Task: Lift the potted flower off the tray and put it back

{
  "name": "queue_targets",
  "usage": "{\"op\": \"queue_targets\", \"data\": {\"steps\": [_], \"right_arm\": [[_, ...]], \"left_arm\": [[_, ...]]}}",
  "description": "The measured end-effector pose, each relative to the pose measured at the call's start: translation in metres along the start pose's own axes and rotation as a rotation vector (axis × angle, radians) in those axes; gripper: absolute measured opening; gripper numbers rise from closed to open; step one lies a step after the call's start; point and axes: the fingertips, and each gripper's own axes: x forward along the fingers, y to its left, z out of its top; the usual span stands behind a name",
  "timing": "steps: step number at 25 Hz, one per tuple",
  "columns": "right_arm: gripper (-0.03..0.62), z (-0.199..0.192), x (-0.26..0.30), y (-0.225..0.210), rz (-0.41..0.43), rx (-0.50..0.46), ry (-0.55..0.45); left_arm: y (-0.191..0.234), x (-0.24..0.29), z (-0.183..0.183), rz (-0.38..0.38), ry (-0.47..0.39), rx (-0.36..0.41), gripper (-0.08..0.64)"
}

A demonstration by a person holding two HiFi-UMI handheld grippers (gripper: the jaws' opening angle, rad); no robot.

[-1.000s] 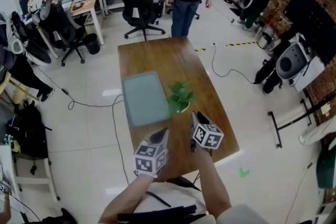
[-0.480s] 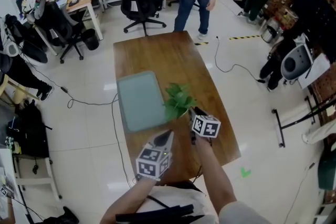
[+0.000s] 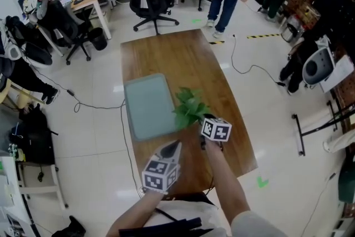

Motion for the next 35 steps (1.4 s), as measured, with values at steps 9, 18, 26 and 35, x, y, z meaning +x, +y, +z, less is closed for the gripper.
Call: {"op": "queue_targets", "data": {"steps": [9,18,26,35], "right_arm": [[0.080,-0.005,0.009,-0.004,-0.013,0.034,0.017],[0.037,-0.002,0.011,-0.005,-0.055,0.027,0.011],[0.034,0.015,0.007,0.003,-0.060,0.009,-0.017],[0.034,0.044,0.003,0.055,0.042,-0.013,-0.055]], "left_arm": [[0.010,-0.003,-0.003,0.014,0.001,-0.040,-0.005],[0.022,-0.007,-0.001,0.027,-0.001,-0.051,-0.005],[0.031,-0.011,0.000,0.040,-0.013,-0.066,-0.005],[0.036,-0.030,0.003,0.085,-0.044,-0.092,-0.005]]}}
